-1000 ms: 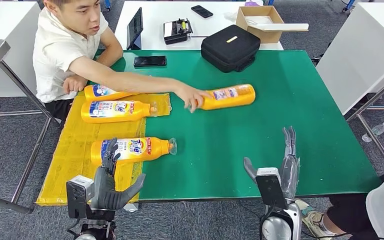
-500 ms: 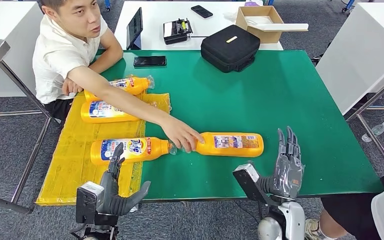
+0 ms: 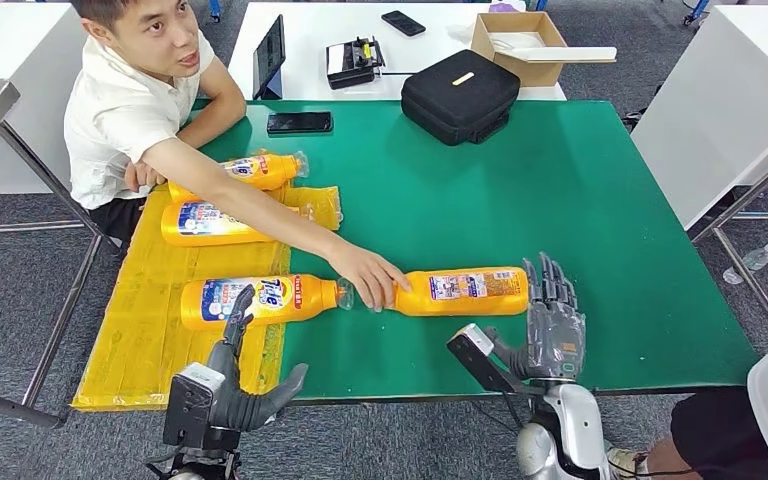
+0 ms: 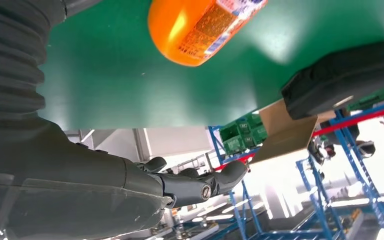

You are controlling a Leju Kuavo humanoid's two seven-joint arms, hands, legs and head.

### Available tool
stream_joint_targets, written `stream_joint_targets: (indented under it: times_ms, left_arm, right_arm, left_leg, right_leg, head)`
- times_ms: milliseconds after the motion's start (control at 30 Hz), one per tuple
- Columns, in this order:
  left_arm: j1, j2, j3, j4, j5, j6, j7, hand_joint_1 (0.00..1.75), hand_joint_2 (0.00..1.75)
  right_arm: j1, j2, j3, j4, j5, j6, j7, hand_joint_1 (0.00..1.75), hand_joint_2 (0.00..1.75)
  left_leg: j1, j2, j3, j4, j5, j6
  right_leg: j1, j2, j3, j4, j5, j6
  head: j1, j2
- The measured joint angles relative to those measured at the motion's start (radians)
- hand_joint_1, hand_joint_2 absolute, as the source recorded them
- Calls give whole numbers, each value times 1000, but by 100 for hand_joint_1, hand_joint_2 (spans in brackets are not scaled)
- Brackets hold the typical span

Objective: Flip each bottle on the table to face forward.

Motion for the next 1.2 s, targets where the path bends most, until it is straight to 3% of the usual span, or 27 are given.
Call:
stream_joint_targets:
  times_ms: [300,633,1200]
  left_arm:
    - [-16,1,-3,3,-15,14,18,0,175]
    - [-16,1,-4,3,-128,36,56,0,175]
    - [-35,1,-11,5,-142,36,60,0,175]
  right_arm:
    - [-78,-50,25,148,7,19,31,0,175]
    - [-126,-76,28,275,40,19,60,0,175]
    - [-228,-105,31,417,48,4,65,0,175]
  left_leg:
    - [0,0,0,0,0,0]
    - [0,0,0,0,0,0]
    - [0,0,0,0,0,0]
  right_leg:
    - [0,0,0,0,0,0]
    - [0,0,0,0,0,0]
    - [0,0,0,0,0,0]
  head:
    - [0,0]
    - [0,0]
    - [0,0]
